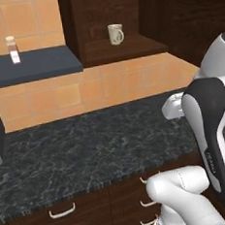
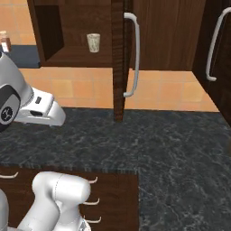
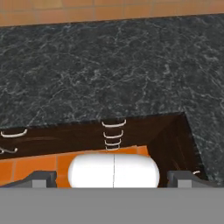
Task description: Gather all objects into one cabinet and sort the glasses and bowls to opposite sides.
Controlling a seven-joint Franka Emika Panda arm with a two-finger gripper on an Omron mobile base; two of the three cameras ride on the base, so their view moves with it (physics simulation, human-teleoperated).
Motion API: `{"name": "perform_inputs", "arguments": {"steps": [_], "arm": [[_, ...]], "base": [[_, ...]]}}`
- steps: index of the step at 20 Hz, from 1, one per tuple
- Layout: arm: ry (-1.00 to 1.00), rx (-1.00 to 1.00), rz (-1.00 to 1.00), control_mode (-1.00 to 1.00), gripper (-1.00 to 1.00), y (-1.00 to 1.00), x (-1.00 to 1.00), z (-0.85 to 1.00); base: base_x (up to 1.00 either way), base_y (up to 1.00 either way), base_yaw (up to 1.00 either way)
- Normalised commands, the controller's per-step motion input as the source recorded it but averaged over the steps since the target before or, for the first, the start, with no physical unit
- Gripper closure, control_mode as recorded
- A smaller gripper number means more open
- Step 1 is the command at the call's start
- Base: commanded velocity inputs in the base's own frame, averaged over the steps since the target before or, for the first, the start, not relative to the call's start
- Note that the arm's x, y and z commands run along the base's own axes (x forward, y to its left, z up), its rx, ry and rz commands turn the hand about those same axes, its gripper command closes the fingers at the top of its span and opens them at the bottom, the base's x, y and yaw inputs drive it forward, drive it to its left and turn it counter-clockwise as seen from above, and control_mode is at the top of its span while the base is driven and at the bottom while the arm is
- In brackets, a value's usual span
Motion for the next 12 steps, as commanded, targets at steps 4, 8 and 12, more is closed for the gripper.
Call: {"name": "perform_inputs", "arguments": {"steps": [4,8,12], "arm": [[0.00,0.00,0.00,1.00,-1.00,0.00,0.00,0.00],[0.00,0.00,0.00,1.00,-1.00,0.00,0.00,0.00],[0.00,0.00,0.00,1.00,-1.00,0.00,0.00,0.00]], "base": [[0.68,-0.16,0.09],[0.51,-0.18,0.07],[0.36,-0.17,0.13]]}}
